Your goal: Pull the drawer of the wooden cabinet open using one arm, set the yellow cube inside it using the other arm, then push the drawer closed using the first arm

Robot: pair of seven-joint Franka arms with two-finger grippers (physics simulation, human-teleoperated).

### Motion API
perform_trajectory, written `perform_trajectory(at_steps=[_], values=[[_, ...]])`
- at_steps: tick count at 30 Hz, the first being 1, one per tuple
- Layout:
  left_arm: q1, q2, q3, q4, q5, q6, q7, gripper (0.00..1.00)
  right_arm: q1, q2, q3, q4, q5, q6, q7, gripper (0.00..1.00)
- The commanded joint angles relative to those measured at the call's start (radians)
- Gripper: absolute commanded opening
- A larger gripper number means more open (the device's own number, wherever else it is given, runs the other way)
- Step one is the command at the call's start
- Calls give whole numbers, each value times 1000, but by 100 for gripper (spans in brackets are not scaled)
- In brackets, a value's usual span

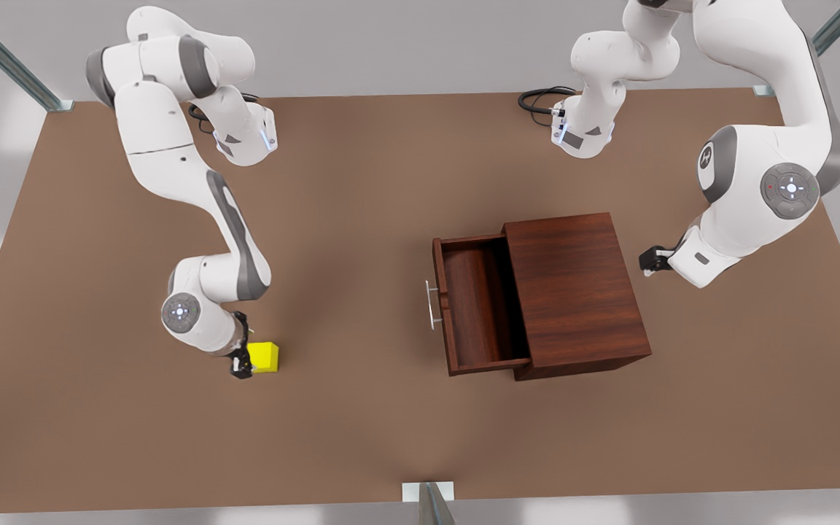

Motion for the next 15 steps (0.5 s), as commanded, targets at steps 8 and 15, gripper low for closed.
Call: perform_trajectory(at_steps=[8,15], values=[[-1,0,0,2,1,-3,69,100,19,28,2,32,-16,-40,346,100],[-1,0,0,2,1,-3,69,100,22,75,0,69,-28,-37,347,100]])
